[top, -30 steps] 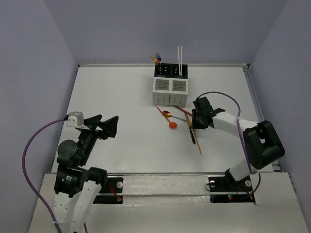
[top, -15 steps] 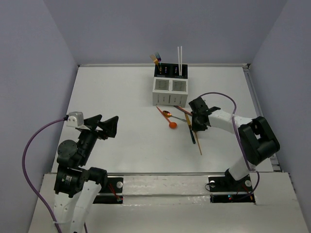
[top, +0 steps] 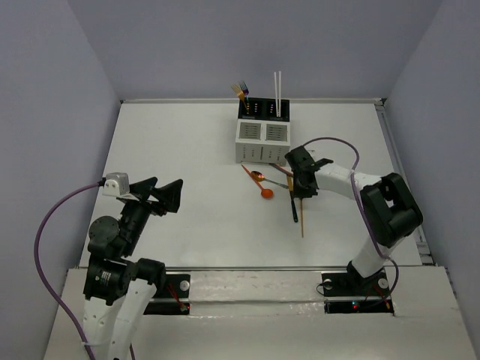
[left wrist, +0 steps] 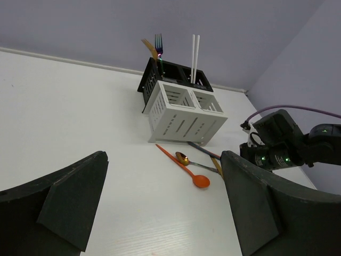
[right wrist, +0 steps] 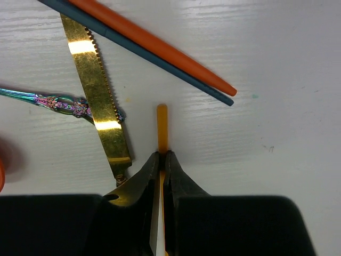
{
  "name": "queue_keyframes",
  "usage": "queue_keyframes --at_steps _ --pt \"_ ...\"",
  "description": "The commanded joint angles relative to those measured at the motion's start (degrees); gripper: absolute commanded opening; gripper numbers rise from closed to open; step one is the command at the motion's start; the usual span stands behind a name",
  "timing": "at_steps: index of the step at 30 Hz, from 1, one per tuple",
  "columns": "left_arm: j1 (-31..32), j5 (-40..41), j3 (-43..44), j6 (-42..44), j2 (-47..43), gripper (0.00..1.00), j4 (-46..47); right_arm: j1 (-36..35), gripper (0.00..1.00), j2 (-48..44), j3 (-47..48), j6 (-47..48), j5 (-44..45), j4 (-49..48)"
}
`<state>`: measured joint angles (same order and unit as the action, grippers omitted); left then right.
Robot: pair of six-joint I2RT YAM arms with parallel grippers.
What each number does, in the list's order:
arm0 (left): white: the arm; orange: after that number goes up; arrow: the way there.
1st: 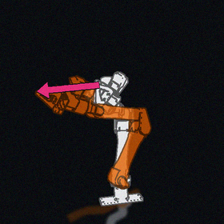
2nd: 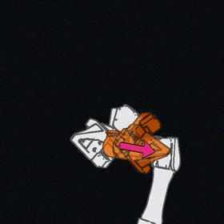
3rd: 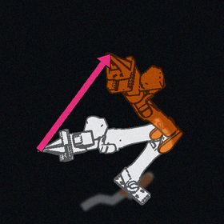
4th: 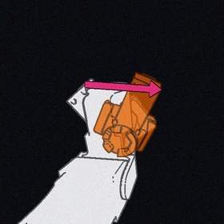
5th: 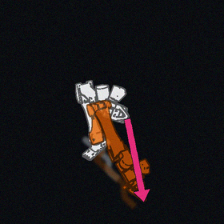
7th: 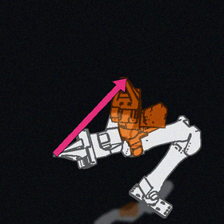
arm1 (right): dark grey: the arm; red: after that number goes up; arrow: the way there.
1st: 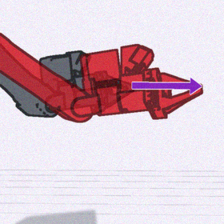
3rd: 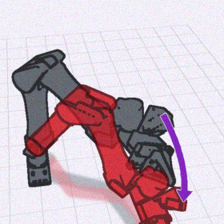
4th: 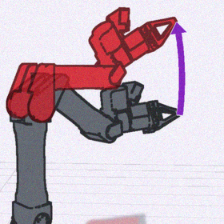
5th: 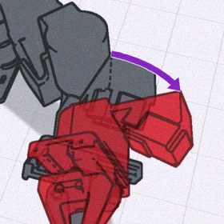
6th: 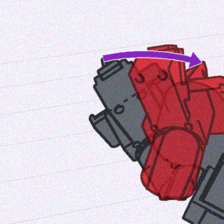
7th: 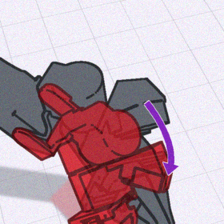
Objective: Sort the eating utensils into containers
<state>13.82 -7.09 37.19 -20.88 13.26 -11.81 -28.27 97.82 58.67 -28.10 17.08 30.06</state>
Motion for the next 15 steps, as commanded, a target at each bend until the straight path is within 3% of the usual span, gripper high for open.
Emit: queue_keyframes --at_steps 1,5,8,15 --pt "0.41 -0.64 -0.01 0.41 -0.51 0.99 2.85 -0.47 0.07 -5.34 0.65 1.81 5.50 1.67" --pt "0.41 -0.64 -0.01 0.41 -0.34 0.99 2.85 -0.47 0.07 -16.85 2.76 4.89 6.74 -2.45" --pt "0.41 -0.64 -0.01 0.41 -0.16 0.99 2.85 -0.47 0.07 -23.00 1.71 8.48 5.16 -14.39" --pt "0.41 -0.64 -0.10 0.58 1.42 0.99 2.94 -0.47 0.07 -19.09 9.69 17.87 6.46 -38.57"
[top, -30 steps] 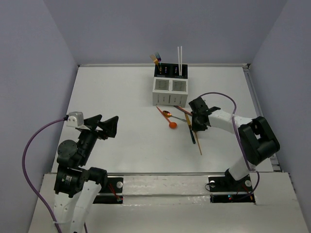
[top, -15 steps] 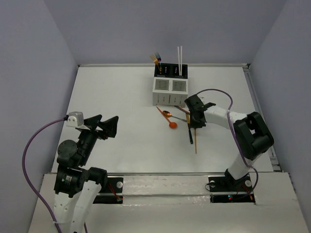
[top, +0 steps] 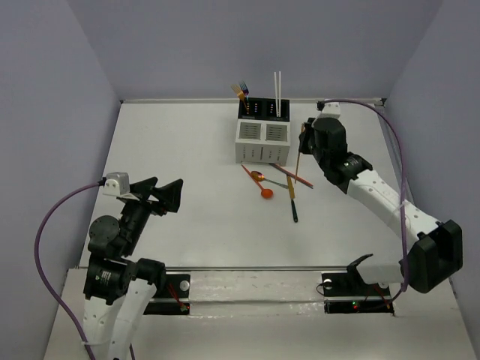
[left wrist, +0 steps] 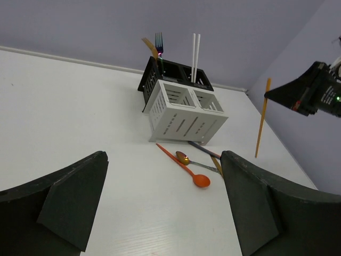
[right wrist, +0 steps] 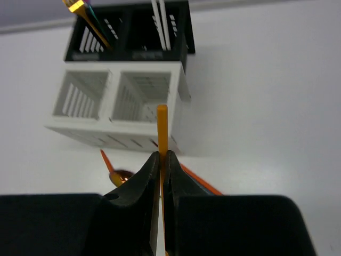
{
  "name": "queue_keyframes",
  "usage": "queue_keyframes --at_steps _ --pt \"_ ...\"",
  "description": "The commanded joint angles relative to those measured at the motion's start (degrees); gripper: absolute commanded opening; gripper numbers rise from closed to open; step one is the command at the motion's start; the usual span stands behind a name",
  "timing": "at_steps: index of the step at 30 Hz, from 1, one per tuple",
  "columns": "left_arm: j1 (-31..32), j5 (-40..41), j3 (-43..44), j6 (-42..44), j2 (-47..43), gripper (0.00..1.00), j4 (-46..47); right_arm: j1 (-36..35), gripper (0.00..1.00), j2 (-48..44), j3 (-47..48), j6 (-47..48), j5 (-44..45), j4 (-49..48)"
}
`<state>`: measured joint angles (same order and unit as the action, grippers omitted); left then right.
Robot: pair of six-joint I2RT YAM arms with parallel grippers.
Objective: Sort the eating utensils into containers
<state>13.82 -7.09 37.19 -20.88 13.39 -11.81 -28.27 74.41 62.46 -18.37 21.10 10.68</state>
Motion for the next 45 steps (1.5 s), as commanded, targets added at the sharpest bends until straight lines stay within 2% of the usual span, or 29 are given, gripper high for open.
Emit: queue_keyframes --at_steps 1,7,9,12,17,20,28,45 --pt "0.41 -0.64 -0.10 0.58 1.38 0.99 2.85 -0.47 0.07 8.17 10.10 9.57 3.32 -22.77" --pt "0.41 -1.34 -0.10 0.84 2.43 0.99 3.03 -0.47 0.07 23.02 24.08 20.29 5.35 -40.26" --pt "0.41 -1.17 -0.19 0.85 2.52 0.99 2.94 0.05 0.07 26.91 28.14 22.58 6.05 -43.01" --pt "0.41 -0.91 -0.19 0.84 2.78 0.99 2.85 1.20 0.07 34.99 38.15 24.16 5.62 -43.81" --pt "0.41 -0.29 -0.10 0.85 3.40 0.99 2.67 2.43 0.07 48.34 57.12 24.52 4.74 -37.58" --pt "0.41 -0.38 -0.10 0.85 3.57 0.99 2.76 2.95 0.07 52.14 61.63 25.84 4.82 -36.52" --pt "-0.11 -0.73 -0.10 1.11 4.19 0.99 2.85 4.54 0.07 56.10 61.65 26.28 3.51 -36.52" --pt "-0.64 -1.26 -0.19 1.11 4.19 0.99 3.11 4.54 0.07 55.49 50.92 23.74 1.22 -36.35"
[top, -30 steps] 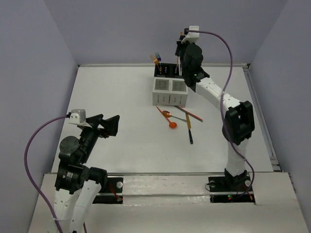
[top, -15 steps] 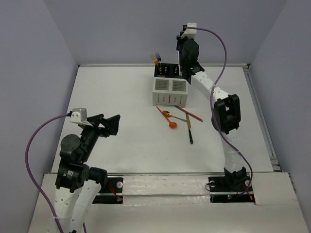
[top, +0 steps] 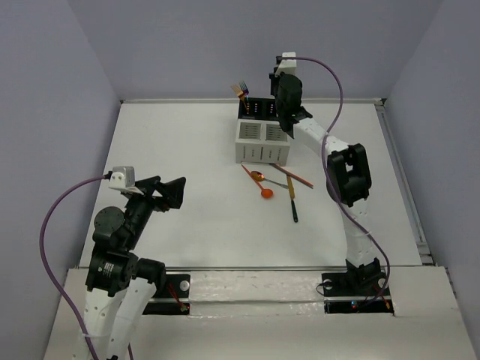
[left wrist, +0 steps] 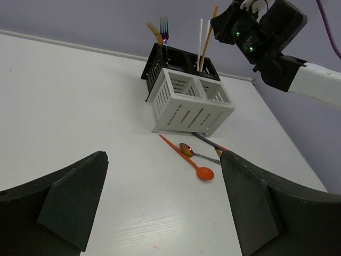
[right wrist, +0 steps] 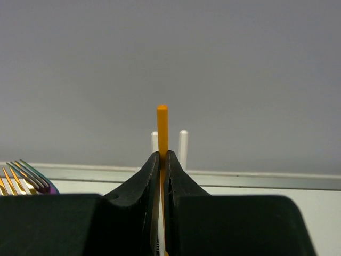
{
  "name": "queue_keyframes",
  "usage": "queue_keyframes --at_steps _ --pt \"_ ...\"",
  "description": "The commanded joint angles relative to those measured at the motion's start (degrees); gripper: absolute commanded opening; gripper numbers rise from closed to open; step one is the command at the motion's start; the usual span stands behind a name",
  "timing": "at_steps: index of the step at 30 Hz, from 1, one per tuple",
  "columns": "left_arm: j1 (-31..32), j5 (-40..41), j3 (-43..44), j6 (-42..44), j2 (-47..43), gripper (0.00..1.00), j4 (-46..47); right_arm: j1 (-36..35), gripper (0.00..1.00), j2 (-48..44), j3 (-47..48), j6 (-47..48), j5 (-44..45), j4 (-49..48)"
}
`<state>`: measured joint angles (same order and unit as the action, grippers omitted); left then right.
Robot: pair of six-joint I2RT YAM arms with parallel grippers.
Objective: Sort the eating utensils into containers
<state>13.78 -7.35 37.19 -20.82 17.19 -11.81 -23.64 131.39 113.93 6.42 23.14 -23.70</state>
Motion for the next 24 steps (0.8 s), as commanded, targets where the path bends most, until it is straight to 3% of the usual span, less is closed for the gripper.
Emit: queue_keyframes --at_steps 1,7,11,14,18,21,24 --pt "-0.60 -0.91 -0.19 1.04 0.39 0.99 3.11 -0.09 0.07 -1.58 -0.55 -1.23 -0.72 -1.00" --pt "-0.60 -1.08 -0.28 1.04 0.04 0.99 3.29 -0.09 0.12 -4.39 -4.24 -3.07 -1.69 0.67" --pt "-0.60 -1.26 -0.27 1.04 -0.14 0.99 3.20 -0.09 0.35 -7.81 -5.64 -4.04 -2.83 2.52" --pt "-0.60 -1.43 -0.28 0.96 -0.05 0.99 3.20 -0.09 0.42 -11.59 -5.91 -4.92 -3.45 5.77" --pt "-0.60 -1.52 -0.28 0.87 -0.23 0.99 3.20 -0.09 0.42 -18.26 -8.89 -6.33 -4.59 11.12" --pt "-0.60 -1.70 -0.28 0.96 -0.49 0.99 3.29 -0.09 0.41 -25.82 -17.75 -11.24 -8.36 16.75" --pt "-0.60 -2.13 -0.28 0.96 -0.67 0.99 3.38 -0.09 0.27 -34.25 -32.77 -18.43 -8.90 17.99"
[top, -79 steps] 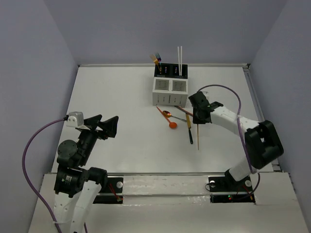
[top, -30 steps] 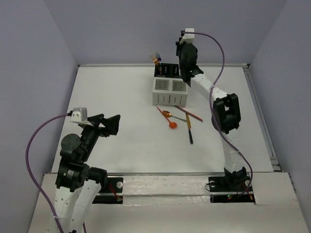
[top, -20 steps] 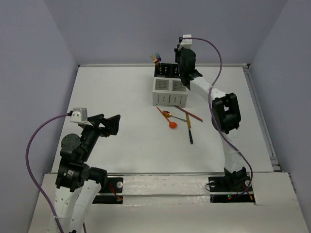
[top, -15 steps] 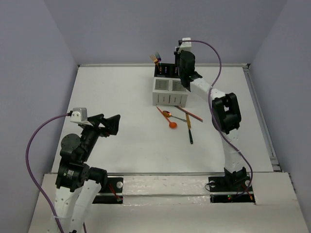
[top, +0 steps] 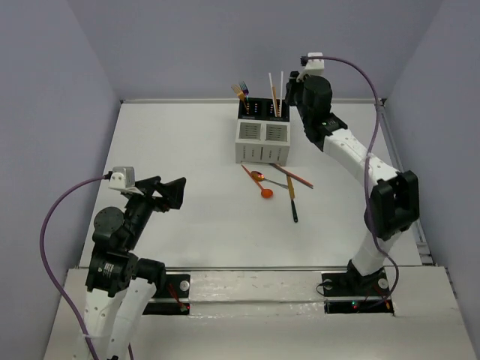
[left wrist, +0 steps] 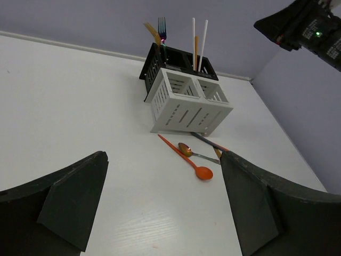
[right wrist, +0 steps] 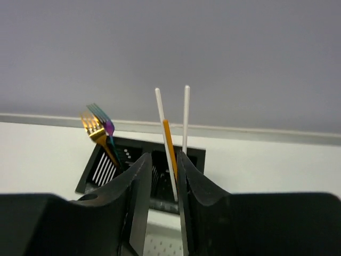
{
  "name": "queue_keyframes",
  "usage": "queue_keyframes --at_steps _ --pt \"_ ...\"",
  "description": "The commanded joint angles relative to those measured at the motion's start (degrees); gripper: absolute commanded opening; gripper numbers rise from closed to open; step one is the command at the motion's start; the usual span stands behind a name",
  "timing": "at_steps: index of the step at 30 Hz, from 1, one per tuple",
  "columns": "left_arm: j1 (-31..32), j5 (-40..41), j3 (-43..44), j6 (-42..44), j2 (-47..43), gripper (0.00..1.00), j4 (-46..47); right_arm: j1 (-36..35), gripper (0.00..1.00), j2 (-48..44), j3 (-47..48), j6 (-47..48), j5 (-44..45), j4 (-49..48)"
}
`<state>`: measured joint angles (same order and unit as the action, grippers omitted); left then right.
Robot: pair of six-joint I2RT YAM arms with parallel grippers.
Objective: Sort the eating utensils into containers
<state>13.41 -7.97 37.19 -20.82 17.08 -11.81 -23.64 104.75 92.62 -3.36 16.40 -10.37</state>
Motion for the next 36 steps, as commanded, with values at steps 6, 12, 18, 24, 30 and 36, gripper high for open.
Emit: queue_keyframes --at_steps 6,12,18,24,30,36 --pt "-0.23 -2.58 -0.45 0.95 -0.47 0.99 3.73 -0.09 0.09 -17.47 -32.14 -14.14 -7.33 6.85" --pt "0.30 -2.58 -0.45 0.95 -1.26 0.99 3.73 -0.09 0.23 -18.09 -34.44 -11.33 -7.96 13.70" --pt "0.30 -2.32 -0.36 0.78 -2.40 0.99 3.64 -0.09 0.32 -10.45 -29.69 -7.99 -8.75 21.35" --pt "0.83 -2.23 -0.28 0.87 -2.75 0.99 3.55 0.44 0.33 -5.88 -26.62 -6.49 -10.51 24.34" --pt "0.83 -2.32 -0.36 0.87 -3.19 0.99 3.64 1.13 0.32 -3.77 -26.26 -5.96 -9.01 25.84" --pt "1.36 -2.32 -0.28 0.87 -3.28 0.99 3.55 1.67 0.32 -2.18 -26.26 -6.49 -9.55 26.63"
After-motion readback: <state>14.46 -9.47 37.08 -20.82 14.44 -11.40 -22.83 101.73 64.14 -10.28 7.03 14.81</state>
